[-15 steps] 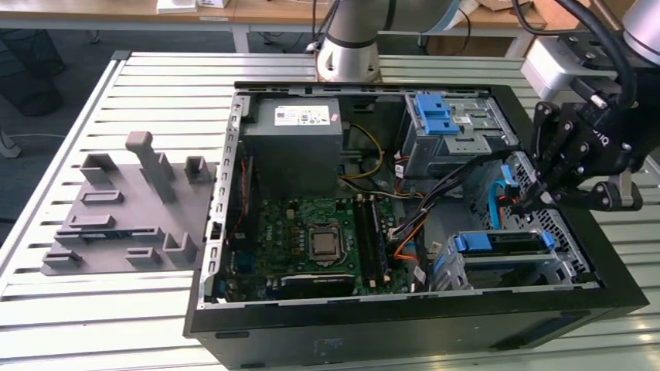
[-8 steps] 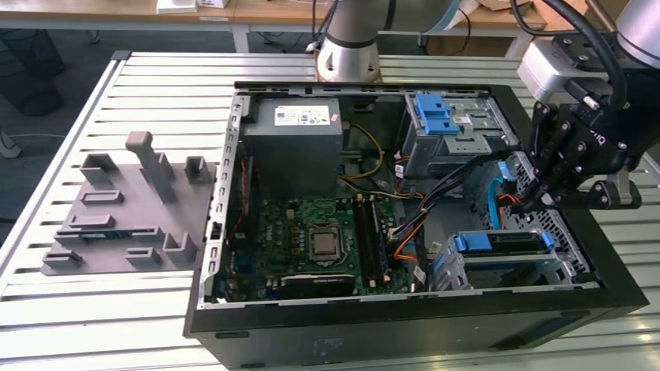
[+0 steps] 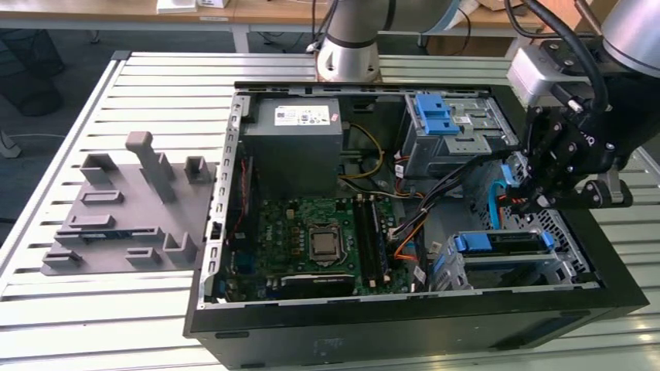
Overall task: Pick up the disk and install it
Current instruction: 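Insert the first disk wire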
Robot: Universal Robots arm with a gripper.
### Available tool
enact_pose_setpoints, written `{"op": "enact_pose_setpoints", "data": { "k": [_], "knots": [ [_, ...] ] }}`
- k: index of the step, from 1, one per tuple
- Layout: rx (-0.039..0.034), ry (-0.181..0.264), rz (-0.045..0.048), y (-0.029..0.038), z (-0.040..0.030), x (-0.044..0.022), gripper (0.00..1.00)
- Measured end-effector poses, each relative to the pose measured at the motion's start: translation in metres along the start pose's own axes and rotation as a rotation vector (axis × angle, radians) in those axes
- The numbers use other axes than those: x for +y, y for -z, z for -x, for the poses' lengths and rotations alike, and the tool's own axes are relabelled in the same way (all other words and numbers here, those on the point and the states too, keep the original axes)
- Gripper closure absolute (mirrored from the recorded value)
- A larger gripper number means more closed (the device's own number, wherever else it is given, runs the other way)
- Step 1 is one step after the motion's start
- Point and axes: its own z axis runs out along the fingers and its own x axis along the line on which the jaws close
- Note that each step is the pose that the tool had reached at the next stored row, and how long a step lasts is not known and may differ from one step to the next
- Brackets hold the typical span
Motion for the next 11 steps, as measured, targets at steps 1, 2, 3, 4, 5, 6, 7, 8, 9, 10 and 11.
{"op": "enact_pose_setpoints", "data": {
  "k": [1, 2, 3, 4, 5, 6, 7, 8, 9, 10, 11],
  "knots": [
    [-0.0002, 0.0, -0.0073, -0.0007, 0.0002, 0.0015, 0.73],
    [-0.0003, 0.0, -0.0165, -0.0011, 0.0002, 0.0033, 0.73],
    [-0.0005, 0.0, -0.0262, -0.0016, 0.0002, 0.0049, 0.73],
    [-0.0008, 0.0, -0.0355, -0.0022, 0.0002, 0.0063, 0.73],
    [-0.0009, 0.0, -0.0445, -0.0027, 0.0001, 0.0078, 0.73],
    [-0.0011, 0.0, -0.0532, -0.0033, 0.0002, 0.0092, 0.73],
    [-0.0014, 0.0, -0.0605, -0.0041, 0.0001, 0.0108, 0.73],
    [-0.0016, 0.0, -0.067, -0.0051, 0.0, 0.0119, 0.73],
    [-0.0015, 0.0, -0.0709, -0.0061, 0.0001, 0.0124, 0.73],
    [-0.0016, 0.0, -0.0736, -0.0073, 0.0001, 0.0126, 0.73],
    [-0.0017, 0.0, -0.0758, -0.0087, 0.0, 0.0128, 0.73]
  ]
}}
